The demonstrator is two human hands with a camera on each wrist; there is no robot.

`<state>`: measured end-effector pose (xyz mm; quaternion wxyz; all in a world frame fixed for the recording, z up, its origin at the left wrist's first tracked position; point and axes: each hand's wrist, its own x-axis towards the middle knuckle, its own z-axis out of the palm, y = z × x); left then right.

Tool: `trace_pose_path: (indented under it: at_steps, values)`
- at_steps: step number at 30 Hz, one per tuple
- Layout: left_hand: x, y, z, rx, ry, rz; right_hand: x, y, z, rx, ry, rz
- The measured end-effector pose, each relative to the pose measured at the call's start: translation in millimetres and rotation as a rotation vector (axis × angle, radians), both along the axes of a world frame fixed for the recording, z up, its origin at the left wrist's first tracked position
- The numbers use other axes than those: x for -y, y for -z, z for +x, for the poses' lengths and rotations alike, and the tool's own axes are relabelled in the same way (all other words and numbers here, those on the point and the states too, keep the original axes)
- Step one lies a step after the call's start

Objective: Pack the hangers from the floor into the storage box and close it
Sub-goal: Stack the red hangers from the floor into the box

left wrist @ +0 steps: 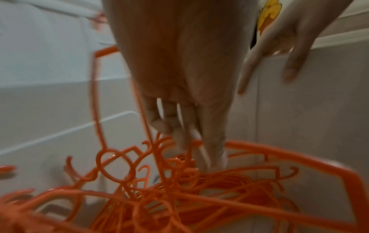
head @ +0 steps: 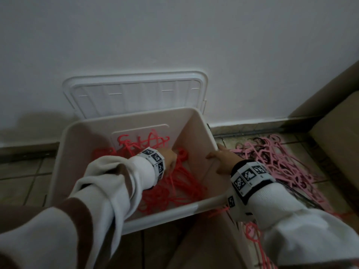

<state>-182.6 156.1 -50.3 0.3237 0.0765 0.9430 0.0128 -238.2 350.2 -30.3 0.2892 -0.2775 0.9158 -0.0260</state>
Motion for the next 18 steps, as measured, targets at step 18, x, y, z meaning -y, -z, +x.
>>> trace_pose_path:
  at_steps: [18]
  values:
    - [84.8,5.8,80.9,0.189,-0.643,0.392,118.3,-17.5,18.2,0.009,-0.231,0.182]
